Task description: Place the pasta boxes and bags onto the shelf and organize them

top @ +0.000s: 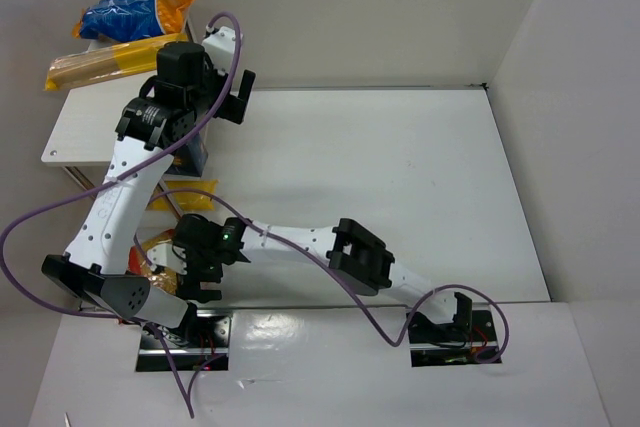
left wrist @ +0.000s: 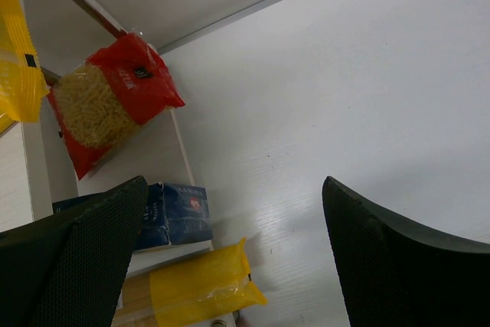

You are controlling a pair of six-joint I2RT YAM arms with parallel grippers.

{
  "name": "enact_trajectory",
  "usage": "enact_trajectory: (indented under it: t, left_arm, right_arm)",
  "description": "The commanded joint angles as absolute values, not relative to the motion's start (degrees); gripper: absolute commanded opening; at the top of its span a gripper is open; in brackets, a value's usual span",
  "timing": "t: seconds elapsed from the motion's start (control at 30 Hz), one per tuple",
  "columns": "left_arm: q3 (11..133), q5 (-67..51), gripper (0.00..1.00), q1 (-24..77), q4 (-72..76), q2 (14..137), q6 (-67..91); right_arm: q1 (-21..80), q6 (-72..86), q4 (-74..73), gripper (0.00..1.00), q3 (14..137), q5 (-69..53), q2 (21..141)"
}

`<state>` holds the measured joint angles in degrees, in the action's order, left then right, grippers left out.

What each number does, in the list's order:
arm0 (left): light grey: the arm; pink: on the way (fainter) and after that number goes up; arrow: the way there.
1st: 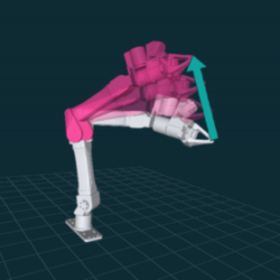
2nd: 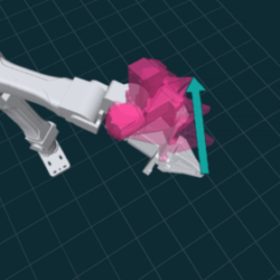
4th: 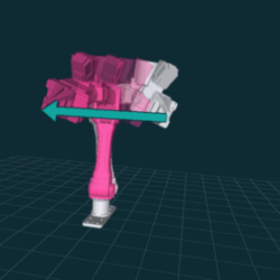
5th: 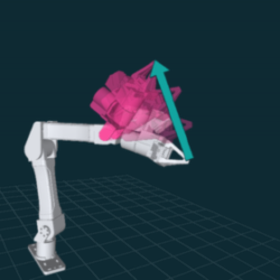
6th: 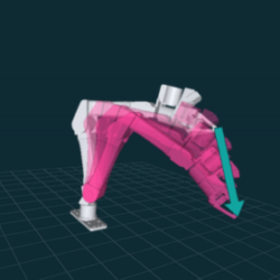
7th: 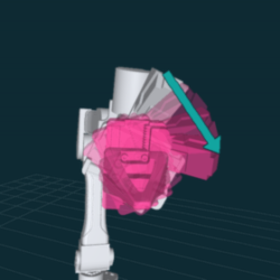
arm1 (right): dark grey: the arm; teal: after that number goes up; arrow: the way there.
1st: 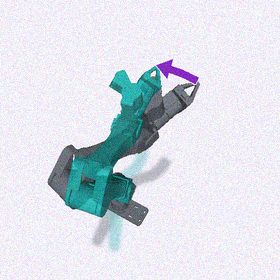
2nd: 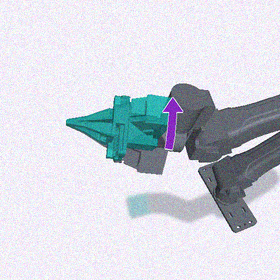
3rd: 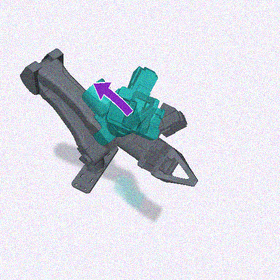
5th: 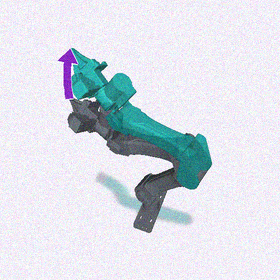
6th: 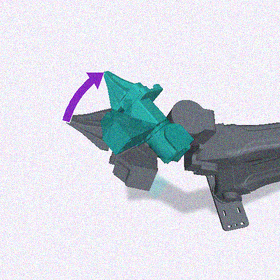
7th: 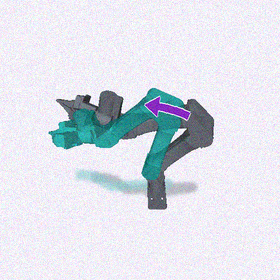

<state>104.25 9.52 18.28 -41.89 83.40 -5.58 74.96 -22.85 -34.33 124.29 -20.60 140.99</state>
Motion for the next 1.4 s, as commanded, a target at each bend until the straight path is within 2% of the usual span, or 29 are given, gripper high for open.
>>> enact_trajectory:
  t: [0.0,0.4,0.7,0.93,1.0,1.03,1.07,1.13,1.17,1.23,1.27,1.3,1.37]
  left_arm:
    - [103.71,9.14,1.0,18.37,-39.81,82.62,-4.13]
    - [103.62,8.61,1.0,18.37,-39.81,82.62,-4.13]
    - [103.1,8.61,1.0,18.37,-39.81,81.56,-4.13]
    - [103.62,8.09,1.0,18.37,-39.81,82.09,-4.13]
    - [103.62,7.56,1.0,18.37,-39.81,82.09,-4.13]
    - [103.62,7.56,1.0,18.37,-39.81,82.09,-4.13]
    - [104.15,7.56,1.0,18.37,-39.81,82.09,-4.13]
    - [104.15,7.03,1.0,18.37,-40.34,82.09,-4.13]
    - [104.15,7.03,1.0,18.37,-40.34,82.09,-4.13]
    - [104.15,7.03,1.0,18.37,-40.34,82.09,-4.13]
    - [104.15,7.03,1.0,18.37,-40.34,82.09,-4.13]
    - [104.15,6.51,1.0,18.37,-40.34,82.09,-4.13]
    - [104.15,6.5,1.0,18.37,-40.34,82.09,-4.13]
  right_arm:
    - [75.59,-23.03,-33.93,0.97,125.51,-19.69,142.11]
    - [75.59,-23.03,-33.4,0.97,128.85,-14.95,144.4]
    - [75.59,-21.45,-35.68,0.94,136.66,-10.11,148.79]
    - [75.59,-20.21,-43.14,0.75,149.9,-10.01,155.02]
    - [75.59,-19.6,-49.87,0.63,159.01,-11.51,159.4]
    - [75.59,-19.08,-49.31,0.59,158.82,-11.51,159.43]
    - [75.59,-19.07,-49.31,0.51,158.82,-12.47,158.74]
    - [75.59,-18.54,-50.79,0.43,159.35,-13.18,158.73]
    - [75.59,-18.54,-51.5,0.3,159.35,-13.18,158.21]
    - [76.2,-18.54,-53.69,0.18,159.35,-13.18,158.2]
    - [76.2,-18.54,-54.4,0.06,159.35,-14.31,158.2]
    - [76.2,-19.07,-55.97,0.01,159.35,-15.02,158.2]
    - [76.2,-19.07,-57.91,0.0,158.82,-15.9,158.2]
